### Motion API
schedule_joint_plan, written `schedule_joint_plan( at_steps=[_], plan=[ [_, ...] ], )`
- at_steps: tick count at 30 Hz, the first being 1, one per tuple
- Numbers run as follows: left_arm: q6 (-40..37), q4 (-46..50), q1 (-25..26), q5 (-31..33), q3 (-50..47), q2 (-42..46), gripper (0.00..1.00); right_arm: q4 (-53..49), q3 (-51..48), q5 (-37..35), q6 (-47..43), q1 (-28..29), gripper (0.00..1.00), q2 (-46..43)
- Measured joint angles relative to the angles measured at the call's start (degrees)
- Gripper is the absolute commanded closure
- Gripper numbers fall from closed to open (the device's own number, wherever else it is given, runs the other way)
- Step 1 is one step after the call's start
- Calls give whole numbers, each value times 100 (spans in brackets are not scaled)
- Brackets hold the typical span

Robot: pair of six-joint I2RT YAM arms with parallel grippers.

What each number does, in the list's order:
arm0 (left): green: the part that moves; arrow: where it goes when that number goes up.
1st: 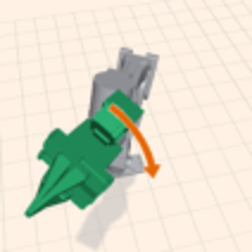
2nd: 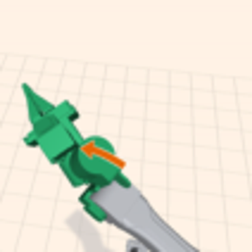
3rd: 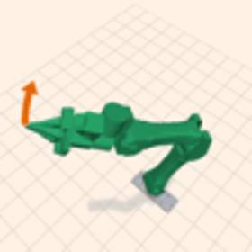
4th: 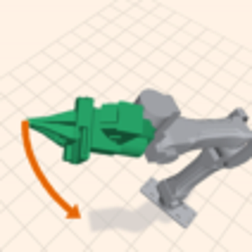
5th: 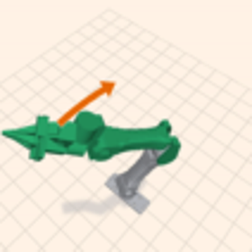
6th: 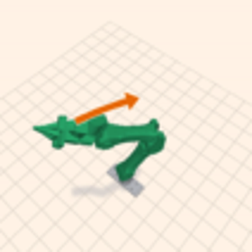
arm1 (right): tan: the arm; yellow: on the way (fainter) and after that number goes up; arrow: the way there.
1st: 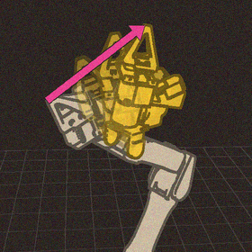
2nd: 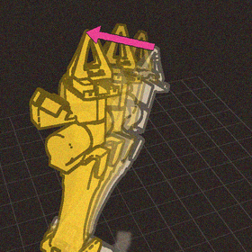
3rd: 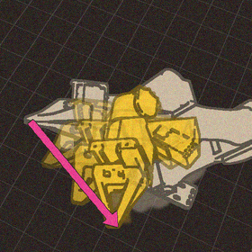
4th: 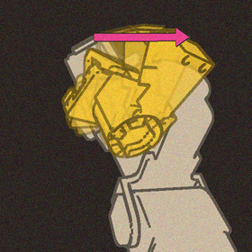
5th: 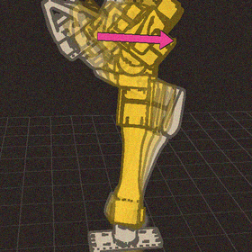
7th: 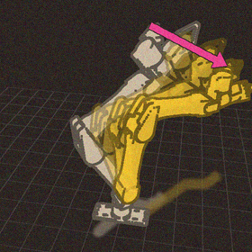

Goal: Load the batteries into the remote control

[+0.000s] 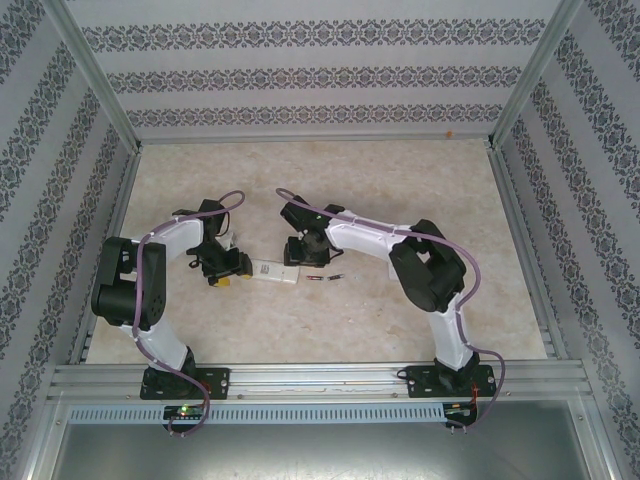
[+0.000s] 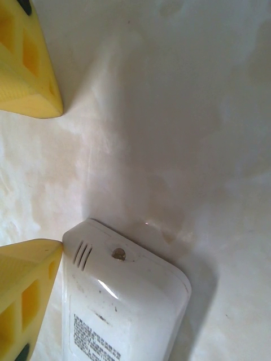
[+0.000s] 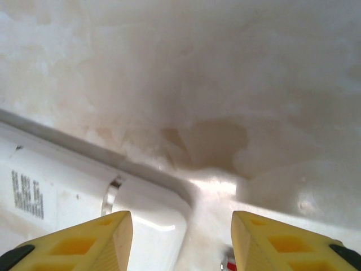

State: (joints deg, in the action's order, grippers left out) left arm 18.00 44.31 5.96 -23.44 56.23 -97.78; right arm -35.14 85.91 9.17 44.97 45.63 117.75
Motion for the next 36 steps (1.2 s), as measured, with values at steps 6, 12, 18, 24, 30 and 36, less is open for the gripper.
schedule_joint_plan(
  at_steps=[6,12,18,24,30,36],
  plan=[
    [4,0,-2,-2,0,0,39,70,-133,114,120,31,59,-157],
    [7,0,-2,-4,0,0,39,155,-127,243,142,76,62,-83],
    [7,0,-2,-9,0,0,39,170,-127,339,177,76,67,85],
    [22,-2,-2,-24,2,2,39,223,-109,376,219,118,72,101],
    [48,-13,-4,-44,0,4,39,7,144,317,339,170,74,232],
    [173,-33,-7,-46,2,2,39,-374,525,190,457,256,67,431]
  ],
)
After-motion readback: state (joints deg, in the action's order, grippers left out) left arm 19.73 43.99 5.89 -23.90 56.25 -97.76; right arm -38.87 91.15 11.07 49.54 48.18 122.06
